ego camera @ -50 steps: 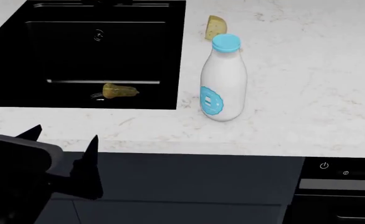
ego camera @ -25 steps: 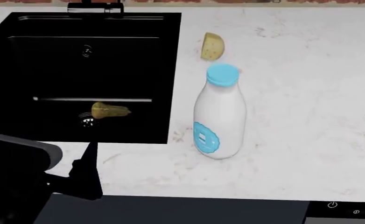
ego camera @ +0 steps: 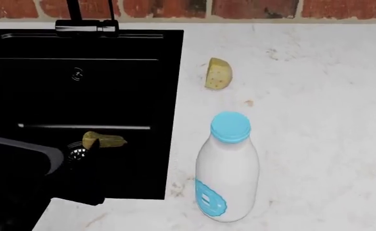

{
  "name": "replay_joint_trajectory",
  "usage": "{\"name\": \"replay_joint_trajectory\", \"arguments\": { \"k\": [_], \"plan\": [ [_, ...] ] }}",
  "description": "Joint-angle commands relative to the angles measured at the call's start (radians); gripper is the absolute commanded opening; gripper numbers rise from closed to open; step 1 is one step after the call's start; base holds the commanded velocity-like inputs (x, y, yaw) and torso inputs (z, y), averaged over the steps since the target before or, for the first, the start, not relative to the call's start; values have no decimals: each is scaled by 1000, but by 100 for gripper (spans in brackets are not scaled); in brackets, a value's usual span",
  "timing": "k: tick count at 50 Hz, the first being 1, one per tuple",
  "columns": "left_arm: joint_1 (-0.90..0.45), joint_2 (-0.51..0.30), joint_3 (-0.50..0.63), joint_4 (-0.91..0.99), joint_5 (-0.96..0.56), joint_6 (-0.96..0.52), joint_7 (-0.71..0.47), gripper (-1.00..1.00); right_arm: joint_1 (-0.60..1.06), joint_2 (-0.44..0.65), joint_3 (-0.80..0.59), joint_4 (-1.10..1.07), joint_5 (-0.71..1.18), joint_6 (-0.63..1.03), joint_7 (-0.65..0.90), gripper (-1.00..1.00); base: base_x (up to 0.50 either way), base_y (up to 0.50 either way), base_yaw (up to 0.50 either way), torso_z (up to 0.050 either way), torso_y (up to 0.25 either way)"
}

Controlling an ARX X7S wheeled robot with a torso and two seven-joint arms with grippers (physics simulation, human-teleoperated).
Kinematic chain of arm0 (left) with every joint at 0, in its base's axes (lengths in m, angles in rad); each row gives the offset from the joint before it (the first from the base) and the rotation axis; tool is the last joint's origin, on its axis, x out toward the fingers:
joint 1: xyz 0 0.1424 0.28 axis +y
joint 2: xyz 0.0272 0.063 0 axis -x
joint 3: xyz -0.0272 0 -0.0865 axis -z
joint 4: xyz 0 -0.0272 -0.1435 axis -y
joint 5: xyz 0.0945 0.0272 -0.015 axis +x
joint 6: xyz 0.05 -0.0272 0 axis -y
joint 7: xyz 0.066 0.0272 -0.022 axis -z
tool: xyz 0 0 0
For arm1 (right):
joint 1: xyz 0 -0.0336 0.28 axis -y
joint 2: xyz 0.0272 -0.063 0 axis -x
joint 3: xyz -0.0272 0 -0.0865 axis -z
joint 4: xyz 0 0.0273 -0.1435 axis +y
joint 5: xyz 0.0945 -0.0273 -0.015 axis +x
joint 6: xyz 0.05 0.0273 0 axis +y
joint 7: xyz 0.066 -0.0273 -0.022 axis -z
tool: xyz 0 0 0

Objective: Pick the milk from the counter and place it in the sink

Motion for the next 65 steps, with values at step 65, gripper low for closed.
{"name": "replay_joint_trajectory", "arguments": {
  "k": [65],
  "plan": [
    [-695,99,-19,125,-251,-692,-14,100,-76,-11,19,22,-52,-74,-78,100,79,0,0,0,0]
  ]
}}
